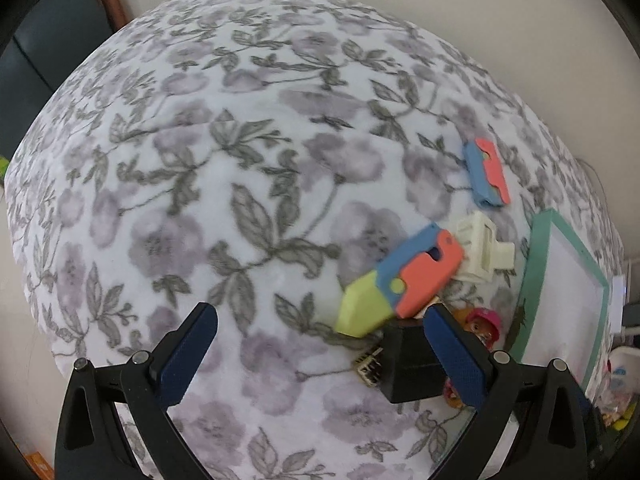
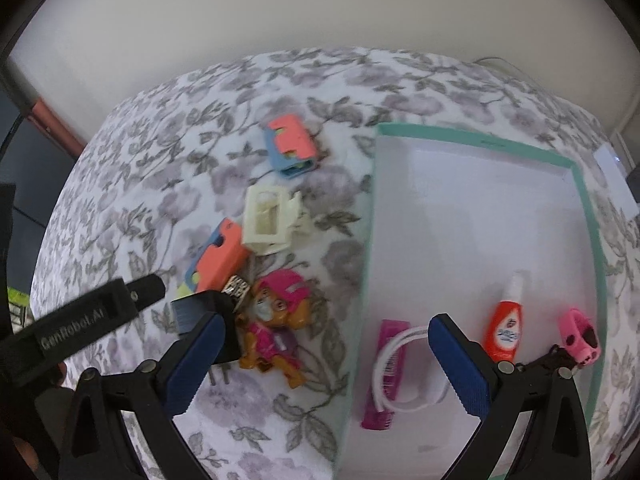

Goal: Organize rigid objects
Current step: 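Move both tools back over the pile toward the charger plug and toy dog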

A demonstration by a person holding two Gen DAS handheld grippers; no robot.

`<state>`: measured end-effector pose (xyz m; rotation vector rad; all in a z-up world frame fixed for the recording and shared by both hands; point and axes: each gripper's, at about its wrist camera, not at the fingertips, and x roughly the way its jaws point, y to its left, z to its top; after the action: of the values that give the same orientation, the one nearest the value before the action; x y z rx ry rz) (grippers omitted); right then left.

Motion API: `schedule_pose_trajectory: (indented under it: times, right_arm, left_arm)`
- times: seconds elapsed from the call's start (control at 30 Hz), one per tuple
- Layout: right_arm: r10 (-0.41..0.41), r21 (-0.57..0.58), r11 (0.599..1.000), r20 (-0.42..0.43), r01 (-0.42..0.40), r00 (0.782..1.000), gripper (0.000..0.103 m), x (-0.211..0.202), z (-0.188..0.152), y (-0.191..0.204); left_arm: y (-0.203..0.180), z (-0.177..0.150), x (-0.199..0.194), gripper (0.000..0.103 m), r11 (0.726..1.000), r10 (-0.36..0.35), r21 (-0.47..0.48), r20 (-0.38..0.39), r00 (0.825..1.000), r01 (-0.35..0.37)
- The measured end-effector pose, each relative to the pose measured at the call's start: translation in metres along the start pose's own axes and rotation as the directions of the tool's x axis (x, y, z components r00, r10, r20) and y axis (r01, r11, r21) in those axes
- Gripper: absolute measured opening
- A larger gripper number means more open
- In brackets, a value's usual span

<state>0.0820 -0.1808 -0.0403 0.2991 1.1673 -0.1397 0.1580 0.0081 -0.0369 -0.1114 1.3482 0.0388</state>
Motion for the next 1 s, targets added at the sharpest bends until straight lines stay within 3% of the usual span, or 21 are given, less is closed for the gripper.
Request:
schedule_pose_trajectory:
  times: [0.43, 1.0]
  right_arm:
    - [-0.030, 0.136, 0.990, 0.037, 0.025, 0.999, 0.103, -0.012, 0.004, -0.043]
    - [-0.035, 0.112, 0.993, 0.026, 0.032, 0.999, 0.103, -0.008, 0.003, -0.038]
  left_arm:
    - [-0.036, -0.012, 0.015, 0.103, 0.993, -0.029, 0.110, -0.085, 0.996, 0.038]
    - [-0.047, -0.019, 0.023, 0.103, 0.987, -0.023, 0.157, -0.085, 0.996, 0.036]
